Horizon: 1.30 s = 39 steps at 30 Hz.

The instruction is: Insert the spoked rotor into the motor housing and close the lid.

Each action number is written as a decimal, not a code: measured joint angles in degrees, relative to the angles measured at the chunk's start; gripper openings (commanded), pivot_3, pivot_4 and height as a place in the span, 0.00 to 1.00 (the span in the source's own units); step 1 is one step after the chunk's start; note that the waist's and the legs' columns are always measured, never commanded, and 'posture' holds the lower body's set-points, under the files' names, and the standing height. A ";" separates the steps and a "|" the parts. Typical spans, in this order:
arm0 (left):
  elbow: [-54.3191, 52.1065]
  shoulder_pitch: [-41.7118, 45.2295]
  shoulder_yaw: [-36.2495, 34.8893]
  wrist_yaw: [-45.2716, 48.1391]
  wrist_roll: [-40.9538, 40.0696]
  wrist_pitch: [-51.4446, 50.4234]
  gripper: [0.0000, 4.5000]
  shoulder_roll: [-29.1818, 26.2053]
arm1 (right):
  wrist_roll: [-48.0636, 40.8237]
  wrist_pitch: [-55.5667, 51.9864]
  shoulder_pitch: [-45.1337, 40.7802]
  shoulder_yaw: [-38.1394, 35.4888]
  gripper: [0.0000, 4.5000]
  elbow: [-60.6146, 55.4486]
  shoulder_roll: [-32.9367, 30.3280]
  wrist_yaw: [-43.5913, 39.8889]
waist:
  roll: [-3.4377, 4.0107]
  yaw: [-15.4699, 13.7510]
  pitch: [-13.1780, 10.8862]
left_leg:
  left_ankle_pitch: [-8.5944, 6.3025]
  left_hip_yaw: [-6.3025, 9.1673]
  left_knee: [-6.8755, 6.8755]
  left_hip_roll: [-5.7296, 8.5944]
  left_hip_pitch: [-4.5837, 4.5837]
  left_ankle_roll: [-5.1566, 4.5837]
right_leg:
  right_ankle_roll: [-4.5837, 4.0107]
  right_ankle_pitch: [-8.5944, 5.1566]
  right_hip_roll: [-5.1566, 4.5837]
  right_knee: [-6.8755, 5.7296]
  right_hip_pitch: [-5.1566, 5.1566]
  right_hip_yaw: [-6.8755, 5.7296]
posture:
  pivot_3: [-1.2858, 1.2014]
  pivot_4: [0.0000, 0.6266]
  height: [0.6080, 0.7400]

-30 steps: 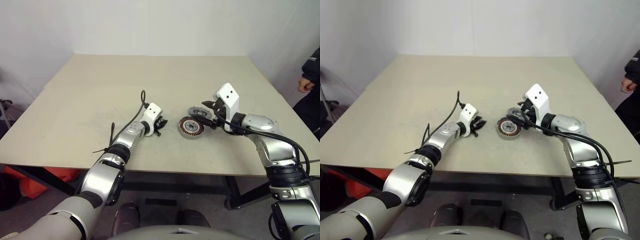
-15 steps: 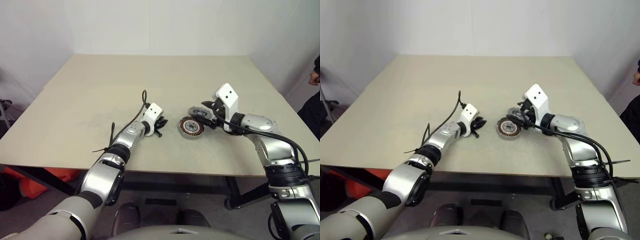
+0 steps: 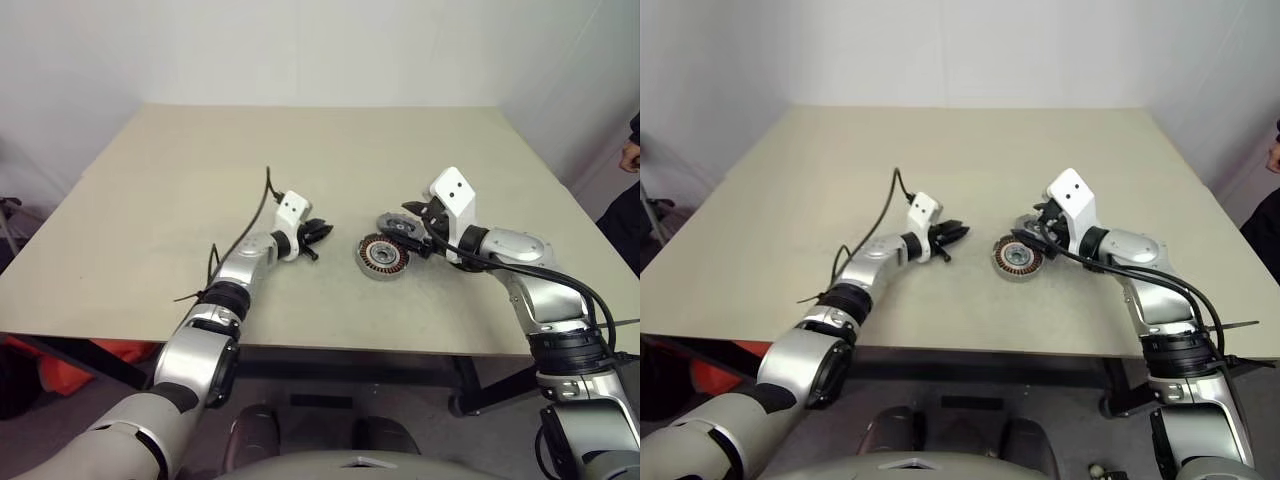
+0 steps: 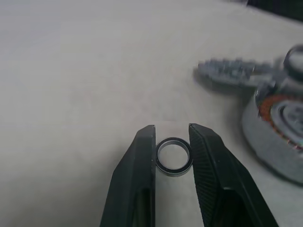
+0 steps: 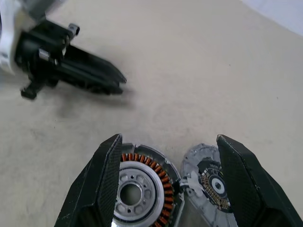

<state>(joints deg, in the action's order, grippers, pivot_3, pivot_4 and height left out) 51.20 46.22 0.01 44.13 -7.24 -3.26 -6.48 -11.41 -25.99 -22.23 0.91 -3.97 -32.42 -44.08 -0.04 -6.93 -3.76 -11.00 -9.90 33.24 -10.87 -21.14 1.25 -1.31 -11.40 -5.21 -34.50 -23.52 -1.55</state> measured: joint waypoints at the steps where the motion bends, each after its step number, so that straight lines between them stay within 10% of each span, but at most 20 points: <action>1: -1.44 -0.21 -0.50 1.45 -0.80 -1.49 0.15 -1.64 | 0.05 0.00 0.93 0.18 0.80 -0.40 0.65 0.56 | 0.00 0.00 0.00 | 0.00 -0.02 -0.06 -0.01 0.00 0.00 | -0.04 -0.07 0.01 -0.02 -0.05 -0.01 | 0.52 0.00 1.00; 12: -3.07 0.31 -2.04 5.94 -2.85 -7.92 0.15 -8.23 | 1.05 0.54 4.66 2.07 0.80 -3.34 4.11 4.73 | -0.01 -0.29 -0.01 | 0.02 -0.11 -0.13 0.03 -0.10 0.04 | -0.06 -0.14 -0.02 -0.06 -0.15 0.00 | 0.52 0.00 1.00; 39: 13.65 12.55 9.22 14.86 5.96 6.17 0.15 9.00 | 2.48 -3.06 24.39 -1.10 0.80 -23.08 -8.42 5.50 | -0.09 -0.84 -0.06 | 0.01 0.09 -0.05 0.07 0.14 0.00 | 0.12 -0.23 -0.04 -0.04 0.21 0.00 | 0.52 0.00 1.00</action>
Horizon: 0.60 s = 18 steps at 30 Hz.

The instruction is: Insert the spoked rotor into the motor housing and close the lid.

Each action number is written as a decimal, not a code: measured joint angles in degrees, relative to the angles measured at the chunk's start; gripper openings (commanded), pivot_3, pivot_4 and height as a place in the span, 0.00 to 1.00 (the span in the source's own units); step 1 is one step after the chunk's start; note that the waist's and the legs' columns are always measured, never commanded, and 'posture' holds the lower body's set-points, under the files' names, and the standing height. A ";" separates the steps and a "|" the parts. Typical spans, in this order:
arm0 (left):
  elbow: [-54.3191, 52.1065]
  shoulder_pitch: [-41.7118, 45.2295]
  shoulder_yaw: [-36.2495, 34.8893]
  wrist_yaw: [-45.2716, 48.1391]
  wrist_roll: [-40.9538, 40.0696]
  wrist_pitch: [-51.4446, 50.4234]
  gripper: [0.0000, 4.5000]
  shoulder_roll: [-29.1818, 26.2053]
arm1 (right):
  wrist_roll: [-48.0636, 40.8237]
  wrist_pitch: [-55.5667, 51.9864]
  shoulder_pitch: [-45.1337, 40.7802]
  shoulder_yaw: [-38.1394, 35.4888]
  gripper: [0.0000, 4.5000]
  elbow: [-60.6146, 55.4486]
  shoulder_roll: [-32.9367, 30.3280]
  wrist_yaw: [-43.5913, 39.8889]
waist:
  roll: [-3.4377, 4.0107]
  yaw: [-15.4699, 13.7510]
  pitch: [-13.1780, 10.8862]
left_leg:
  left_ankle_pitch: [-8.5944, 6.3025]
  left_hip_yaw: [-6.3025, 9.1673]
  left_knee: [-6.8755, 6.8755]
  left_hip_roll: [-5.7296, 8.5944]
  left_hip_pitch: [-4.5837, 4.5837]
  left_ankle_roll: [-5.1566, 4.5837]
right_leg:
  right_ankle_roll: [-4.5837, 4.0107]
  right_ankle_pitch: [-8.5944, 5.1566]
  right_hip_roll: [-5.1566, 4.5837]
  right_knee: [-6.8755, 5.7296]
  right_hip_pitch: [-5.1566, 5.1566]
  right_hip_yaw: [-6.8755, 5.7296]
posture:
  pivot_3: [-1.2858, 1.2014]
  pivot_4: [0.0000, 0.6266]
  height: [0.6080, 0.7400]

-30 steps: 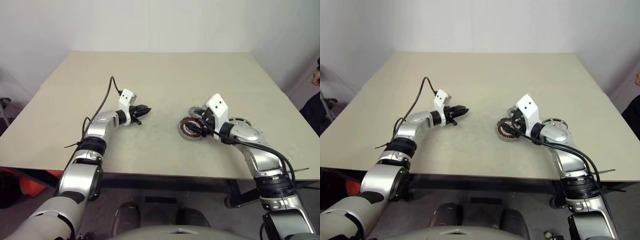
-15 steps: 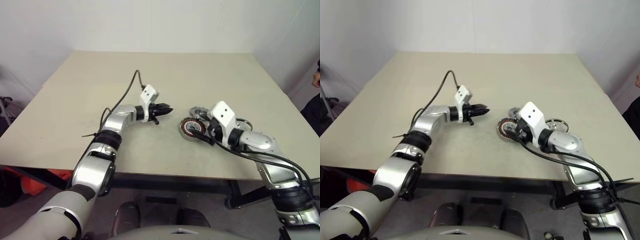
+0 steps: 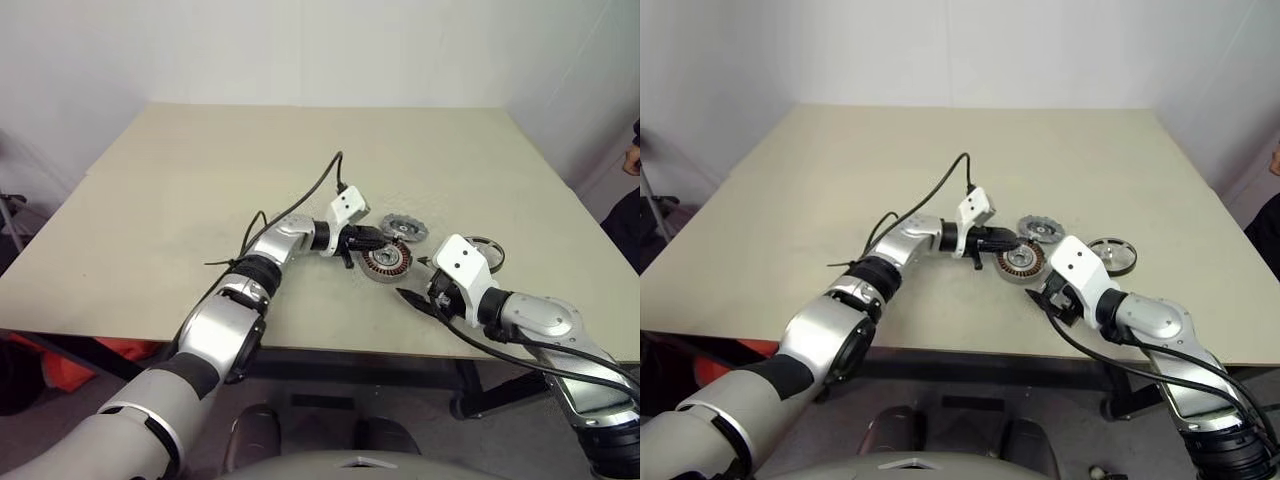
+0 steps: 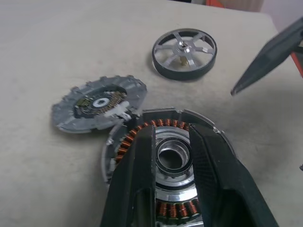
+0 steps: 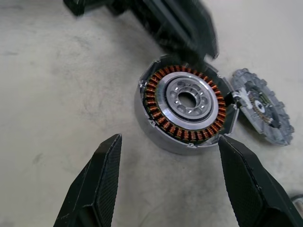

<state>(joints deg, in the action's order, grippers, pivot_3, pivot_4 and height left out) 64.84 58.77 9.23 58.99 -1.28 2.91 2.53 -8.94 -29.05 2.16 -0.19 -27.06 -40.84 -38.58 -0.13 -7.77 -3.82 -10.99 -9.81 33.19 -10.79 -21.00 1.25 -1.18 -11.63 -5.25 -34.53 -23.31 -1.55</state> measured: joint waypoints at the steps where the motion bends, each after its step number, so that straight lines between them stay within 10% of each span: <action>1: 0.43 0.10 0.00 -0.04 0.29 0.40 0.15 0.23 | 0.02 -0.07 0.58 -0.23 0.80 -0.33 0.00 0.29 | 0.00 -0.07 0.00 | 0.00 0.00 0.00 0.00 -0.01 0.00 | 0.00 0.00 0.00 0.00 0.00 0.00 | 0.52 0.00 1.00; 18: 6.44 1.77 -0.03 -4.83 4.30 2.38 0.15 3.10 | 0.54 -0.31 0.92 -0.38 0.80 -0.59 0.11 3.69 | 0.02 -0.19 0.01 | 0.00 0.06 0.03 0.00 0.02 -0.01 | -0.01 0.01 -0.01 -0.03 0.04 0.00 | 0.52 0.00 1.00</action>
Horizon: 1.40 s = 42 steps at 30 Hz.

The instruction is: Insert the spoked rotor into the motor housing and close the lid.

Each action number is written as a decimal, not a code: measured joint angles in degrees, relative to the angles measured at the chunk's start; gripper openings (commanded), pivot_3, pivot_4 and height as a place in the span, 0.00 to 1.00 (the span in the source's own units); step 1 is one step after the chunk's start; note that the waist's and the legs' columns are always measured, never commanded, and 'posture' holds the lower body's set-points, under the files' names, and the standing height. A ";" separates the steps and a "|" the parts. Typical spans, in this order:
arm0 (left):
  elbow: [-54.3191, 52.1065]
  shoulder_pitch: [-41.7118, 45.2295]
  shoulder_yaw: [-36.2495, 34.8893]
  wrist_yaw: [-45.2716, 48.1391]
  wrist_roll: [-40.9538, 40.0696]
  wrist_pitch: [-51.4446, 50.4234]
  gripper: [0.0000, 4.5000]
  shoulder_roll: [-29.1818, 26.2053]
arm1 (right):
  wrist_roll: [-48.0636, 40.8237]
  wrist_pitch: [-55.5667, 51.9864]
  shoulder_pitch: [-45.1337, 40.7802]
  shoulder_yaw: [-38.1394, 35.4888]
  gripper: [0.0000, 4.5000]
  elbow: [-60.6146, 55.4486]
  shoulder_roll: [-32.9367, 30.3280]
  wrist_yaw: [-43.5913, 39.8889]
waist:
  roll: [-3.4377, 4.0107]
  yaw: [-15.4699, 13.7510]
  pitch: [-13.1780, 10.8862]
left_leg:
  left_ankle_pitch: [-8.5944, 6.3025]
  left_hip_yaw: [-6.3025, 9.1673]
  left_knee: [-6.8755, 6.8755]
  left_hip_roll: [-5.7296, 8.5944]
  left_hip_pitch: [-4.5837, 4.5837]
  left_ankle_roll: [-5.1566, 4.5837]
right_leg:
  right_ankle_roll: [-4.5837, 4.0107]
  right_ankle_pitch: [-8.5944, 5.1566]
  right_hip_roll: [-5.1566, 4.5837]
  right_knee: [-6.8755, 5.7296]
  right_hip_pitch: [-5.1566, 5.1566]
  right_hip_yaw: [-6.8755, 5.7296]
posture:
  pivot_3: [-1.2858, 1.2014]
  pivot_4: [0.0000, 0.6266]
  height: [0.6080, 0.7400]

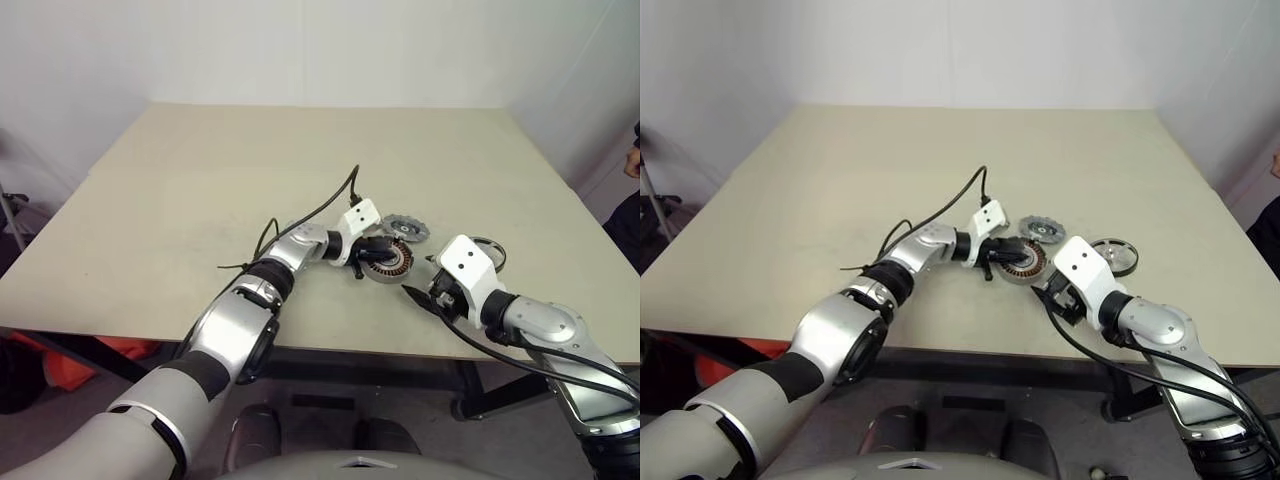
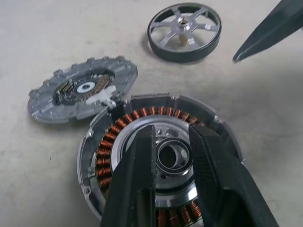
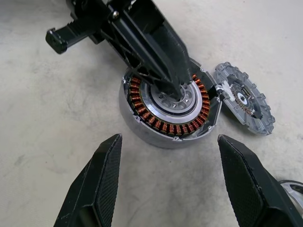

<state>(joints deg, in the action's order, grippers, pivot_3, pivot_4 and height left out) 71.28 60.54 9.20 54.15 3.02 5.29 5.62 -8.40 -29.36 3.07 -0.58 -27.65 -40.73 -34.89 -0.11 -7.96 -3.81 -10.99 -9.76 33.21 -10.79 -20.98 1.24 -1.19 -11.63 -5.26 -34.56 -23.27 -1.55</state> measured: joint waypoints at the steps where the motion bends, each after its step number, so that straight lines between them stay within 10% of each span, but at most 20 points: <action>1: 0.11 0.00 0.00 -0.28 0.24 0.02 0.15 0.00 | 0.00 0.00 0.00 0.00 0.80 0.00 0.00 0.07 | 0.00 -0.02 0.00 | 0.00 0.00 0.00 0.00 0.00 0.00 | 0.00 0.00 0.00 -0.01 0.00 0.00 | 0.52 0.00 1.00; 11: 1.35 0.00 -0.06 -2.54 0.92 0.62 0.15 0.65 | 0.01 -0.12 -1.34 0.03 0.80 0.01 0.21 0.27 | 0.01 -0.74 0.00 | 0.00 0.00 0.05 0.00 0.03 0.00 | -0.01 0.00 -0.01 -0.07 0.01 0.00 | 0.52 0.00 1.00; 16: 1.52 0.04 -0.09 -3.45 1.06 0.80 0.52 1.50 | 0.01 -0.24 -1.66 0.03 0.80 0.01 0.25 0.27 | 0.01 -0.77 0.00 | 0.00 0.02 0.07 0.00 0.02 -0.01 | -0.01 0.00 -0.02 -0.07 0.02 0.00 | 0.52 0.00 1.00; 42: -14.99 -8.27 -8.09 -4.85 -4.60 0.42 0.52 -8.96 | -1.24 -5.19 -15.06 2.14 0.80 14.10 10.79 4.37 | 0.08 -0.57 0.05 | 0.00 -0.07 0.12 -0.01 0.04 -0.04 | -0.07 0.02 -0.02 -0.17 0.01 -0.01 | 0.52 0.00 1.00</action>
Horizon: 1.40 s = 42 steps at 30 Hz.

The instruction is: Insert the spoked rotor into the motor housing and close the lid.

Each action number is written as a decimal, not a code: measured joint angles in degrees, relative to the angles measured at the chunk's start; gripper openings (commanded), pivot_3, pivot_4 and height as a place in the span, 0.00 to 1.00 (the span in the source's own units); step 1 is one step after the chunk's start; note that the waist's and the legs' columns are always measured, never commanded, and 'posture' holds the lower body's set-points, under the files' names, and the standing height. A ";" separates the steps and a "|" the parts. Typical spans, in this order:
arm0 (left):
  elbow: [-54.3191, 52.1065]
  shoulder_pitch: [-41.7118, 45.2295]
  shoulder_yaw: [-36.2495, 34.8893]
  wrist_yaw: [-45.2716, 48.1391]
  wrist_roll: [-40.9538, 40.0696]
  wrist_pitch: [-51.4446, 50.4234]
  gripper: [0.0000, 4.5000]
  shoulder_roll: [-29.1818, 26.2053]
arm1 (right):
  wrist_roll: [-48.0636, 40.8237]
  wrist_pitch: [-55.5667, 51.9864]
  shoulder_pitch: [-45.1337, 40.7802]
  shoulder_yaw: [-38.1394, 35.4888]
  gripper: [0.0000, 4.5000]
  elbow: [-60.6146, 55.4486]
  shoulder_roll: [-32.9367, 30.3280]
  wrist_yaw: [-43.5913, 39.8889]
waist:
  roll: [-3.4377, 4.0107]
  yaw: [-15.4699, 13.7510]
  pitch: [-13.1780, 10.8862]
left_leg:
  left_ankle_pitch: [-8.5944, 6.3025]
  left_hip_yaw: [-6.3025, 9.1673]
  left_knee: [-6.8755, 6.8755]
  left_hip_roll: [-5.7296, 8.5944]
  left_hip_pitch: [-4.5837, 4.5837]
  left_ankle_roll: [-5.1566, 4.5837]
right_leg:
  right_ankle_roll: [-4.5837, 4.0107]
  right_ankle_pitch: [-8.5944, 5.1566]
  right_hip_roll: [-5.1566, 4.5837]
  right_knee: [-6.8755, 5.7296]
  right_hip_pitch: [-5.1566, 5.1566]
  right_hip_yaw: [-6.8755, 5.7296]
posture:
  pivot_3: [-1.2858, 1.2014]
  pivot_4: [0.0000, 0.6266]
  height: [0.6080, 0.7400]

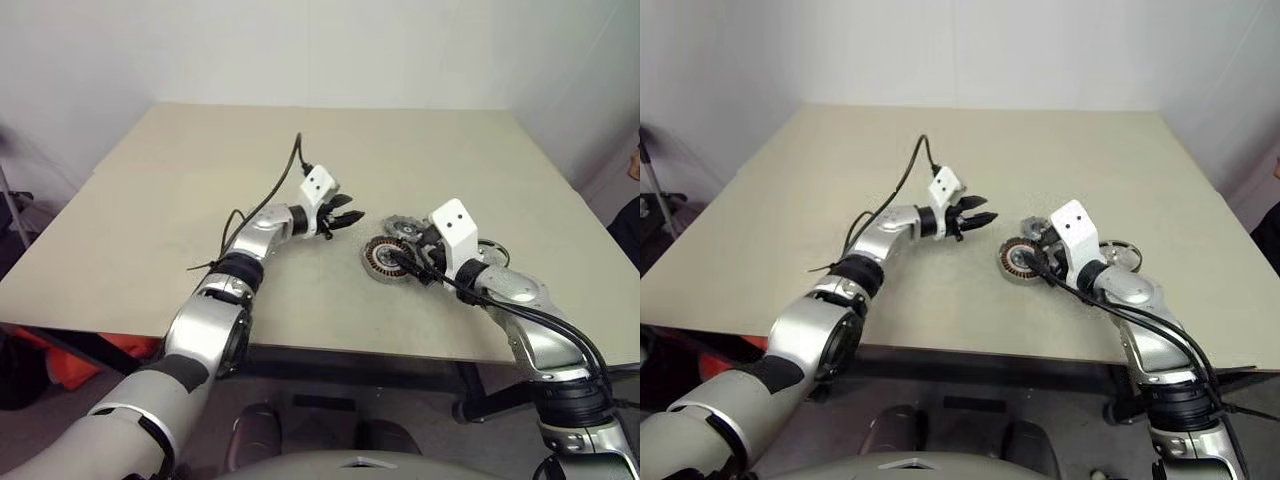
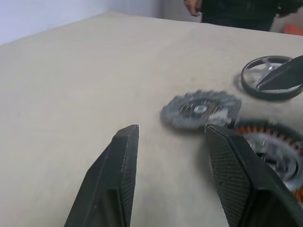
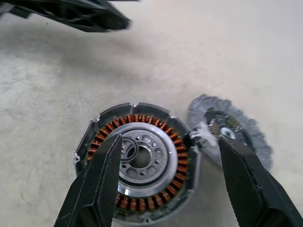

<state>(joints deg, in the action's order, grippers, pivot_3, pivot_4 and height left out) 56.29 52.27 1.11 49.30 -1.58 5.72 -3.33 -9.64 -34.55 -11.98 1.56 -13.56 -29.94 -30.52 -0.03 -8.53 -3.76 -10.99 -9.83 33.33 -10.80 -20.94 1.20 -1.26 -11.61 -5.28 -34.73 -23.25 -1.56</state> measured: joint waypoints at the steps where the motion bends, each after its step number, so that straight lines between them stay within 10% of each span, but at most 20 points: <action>1: -2.39 -1.86 -0.02 -0.20 -0.41 -0.86 0.52 -0.55 | 0.18 -0.22 -0.43 0.72 0.80 0.36 0.04 -0.07 | 0.00 0.03 0.00 | 0.00 -0.01 0.00 -0.01 0.00 0.01 | 0.00 0.00 0.00 0.00 0.00 0.00 | 0.52 0.00 1.00; 17: -25.50 -15.60 0.91 -6.12 -3.92 -12.11 0.52 -2.02 | 0.73 -1.17 -4.12 4.47 0.80 2.69 -1.55 -4.43 | 0.00 0.58 0.00 | 0.03 -0.10 0.01 -0.03 0.04 0.07 | 0.01 0.00 0.02 -0.02 0.02 0.00 | 0.52 0.00 1.00; 37: -27.90 -17.09 2.73 -8.55 -4.99 -13.70 0.52 -2.01 | 1.65 -0.98 -5.28 5.94 0.80 6.01 -0.93 -5.31 | 0.00 1.46 0.00 | 0.04 -0.14 0.01 -0.04 0.05 0.07 | 0.01 0.00 0.03 -0.03 0.01 0.00 | 0.52 0.00 1.00; 42: -27.90 -17.09 3.01 -8.75 -4.99 -13.70 0.53 -2.18 | 1.70 -0.98 -5.38 6.38 0.52 6.53 -0.22 -5.34 | 0.00 1.46 0.00 | 0.04 -0.14 0.01 -0.04 0.04 0.07 | 0.01 0.00 0.04 -0.03 0.01 0.00 | 0.52 0.00 1.00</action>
<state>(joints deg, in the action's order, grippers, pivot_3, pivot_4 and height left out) 28.39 35.18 4.13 40.55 -6.57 -7.98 -5.52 -7.94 -35.53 -17.37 7.94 -7.03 -30.16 -35.86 -0.03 -7.07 -3.76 -10.95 -9.97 33.34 -10.84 -20.90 1.27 -1.25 -11.61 -5.24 -34.76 -23.25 -1.55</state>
